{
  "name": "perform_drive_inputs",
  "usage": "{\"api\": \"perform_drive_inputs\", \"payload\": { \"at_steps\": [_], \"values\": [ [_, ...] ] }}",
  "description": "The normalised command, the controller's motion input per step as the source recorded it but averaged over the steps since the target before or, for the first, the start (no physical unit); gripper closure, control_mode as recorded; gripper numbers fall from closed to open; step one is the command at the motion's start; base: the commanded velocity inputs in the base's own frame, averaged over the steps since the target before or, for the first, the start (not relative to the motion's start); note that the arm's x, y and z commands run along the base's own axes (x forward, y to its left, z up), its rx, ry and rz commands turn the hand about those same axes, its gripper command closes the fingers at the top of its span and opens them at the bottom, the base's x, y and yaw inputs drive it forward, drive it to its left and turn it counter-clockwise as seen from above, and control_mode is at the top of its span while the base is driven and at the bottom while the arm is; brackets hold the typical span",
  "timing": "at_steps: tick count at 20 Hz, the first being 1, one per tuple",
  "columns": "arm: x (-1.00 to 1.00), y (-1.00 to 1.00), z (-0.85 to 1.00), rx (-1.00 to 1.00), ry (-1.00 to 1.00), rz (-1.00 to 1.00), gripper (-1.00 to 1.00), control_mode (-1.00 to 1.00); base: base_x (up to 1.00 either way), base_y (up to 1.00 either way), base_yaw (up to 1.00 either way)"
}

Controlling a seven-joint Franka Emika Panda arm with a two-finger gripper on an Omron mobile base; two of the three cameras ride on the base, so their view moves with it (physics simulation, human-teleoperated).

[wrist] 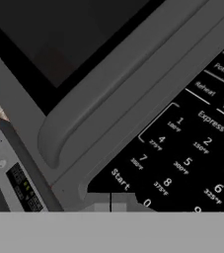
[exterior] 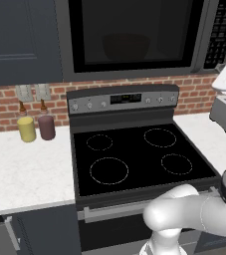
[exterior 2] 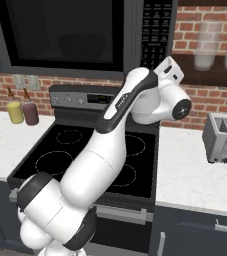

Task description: Open the microwave, place the bowl with waffle inside the microwave, then close the microwave door and turn it on.

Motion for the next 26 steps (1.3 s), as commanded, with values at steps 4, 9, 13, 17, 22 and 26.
{"api": "perform_drive_inputs", "payload": {
  "at_steps": [4,9,13,17,22,26],
  "values": [
    [0.16,0.0,0.0,-0.05,0.0,-0.05,1.0,-1.0,0.0,0.0,0.0],
    [0.07,0.0,0.0,-0.04,0.0,-0.04,1.0,-1.0,0.0,0.0,0.0],
    [0.01,0.0,0.0,-0.01,0.0,0.0,1.0,-1.0,0.0,0.0,0.0],
    [0.04,0.0,0.0,-0.01,0.0,0.0,1.0,-1.0,0.0,0.0,0.0],
    [0.0,0.01,0.01,0.0,0.0,0.0,1.0,-1.0,0.0,0.0,0.0],
    [-0.07,0.0,0.04,0.0,-0.01,0.0,1.0,-1.0,0.0,0.0,0.0]
  ]
}}
